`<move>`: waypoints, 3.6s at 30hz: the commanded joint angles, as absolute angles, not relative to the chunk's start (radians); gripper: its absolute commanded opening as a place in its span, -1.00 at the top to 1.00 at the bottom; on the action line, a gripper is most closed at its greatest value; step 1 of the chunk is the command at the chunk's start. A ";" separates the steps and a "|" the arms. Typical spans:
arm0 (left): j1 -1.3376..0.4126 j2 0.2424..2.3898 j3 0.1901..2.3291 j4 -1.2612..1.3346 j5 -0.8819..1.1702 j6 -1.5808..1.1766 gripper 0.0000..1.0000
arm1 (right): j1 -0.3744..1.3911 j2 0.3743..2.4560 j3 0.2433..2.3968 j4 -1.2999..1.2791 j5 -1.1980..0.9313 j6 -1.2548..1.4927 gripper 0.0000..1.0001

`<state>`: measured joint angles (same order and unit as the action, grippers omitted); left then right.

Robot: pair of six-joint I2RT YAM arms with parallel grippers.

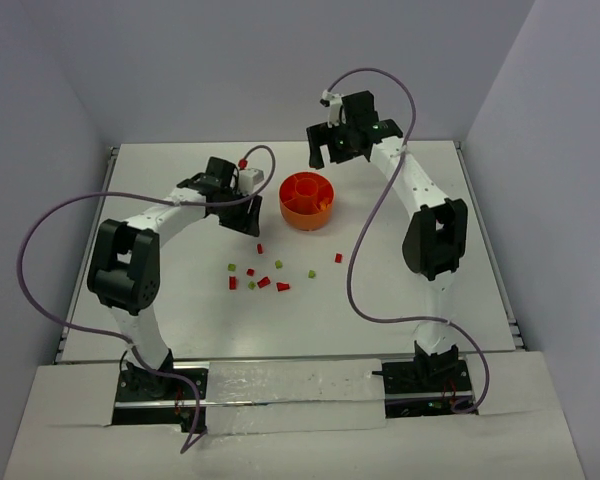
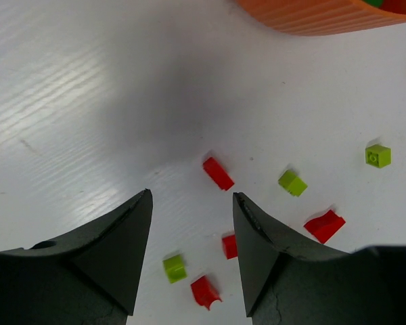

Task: Sort the legos into containers by color

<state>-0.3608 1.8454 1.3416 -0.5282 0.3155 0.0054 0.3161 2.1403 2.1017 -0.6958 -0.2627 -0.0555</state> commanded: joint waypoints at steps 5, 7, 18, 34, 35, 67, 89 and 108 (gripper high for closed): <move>-0.488 1.917 1.425 -0.528 0.126 -0.123 -0.11 | 0.261 1.988 2.056 -0.675 -0.188 -0.064 -1.00; -0.499 1.941 1.437 -0.544 0.103 -0.152 -0.08 | 0.251 1.975 2.047 -0.679 -0.193 -0.066 -1.00; -0.505 2.020 1.486 -0.618 0.014 -0.181 -0.05 | 0.201 1.950 2.022 -0.684 -0.216 -0.069 -1.00; -0.535 1.995 1.415 -0.624 0.059 -0.154 0.32 | 0.184 1.945 1.996 -0.689 -0.236 -0.077 -1.00; -0.535 1.996 1.424 -0.622 0.057 -0.152 0.42 | 0.184 1.945 1.994 -0.689 -0.236 -0.077 -1.00; -0.383 2.118 2.072 -0.486 0.547 -0.043 0.95 | 0.155 1.818 1.708 -0.764 -0.278 -0.198 -1.00; -0.420 2.196 2.058 -0.575 0.547 -0.028 0.80 | 0.154 1.870 1.763 -0.792 -0.275 -0.193 -1.00; -0.417 2.180 2.094 -0.577 0.480 0.056 0.02 | 0.186 1.812 1.577 -0.770 -0.298 -0.174 -0.89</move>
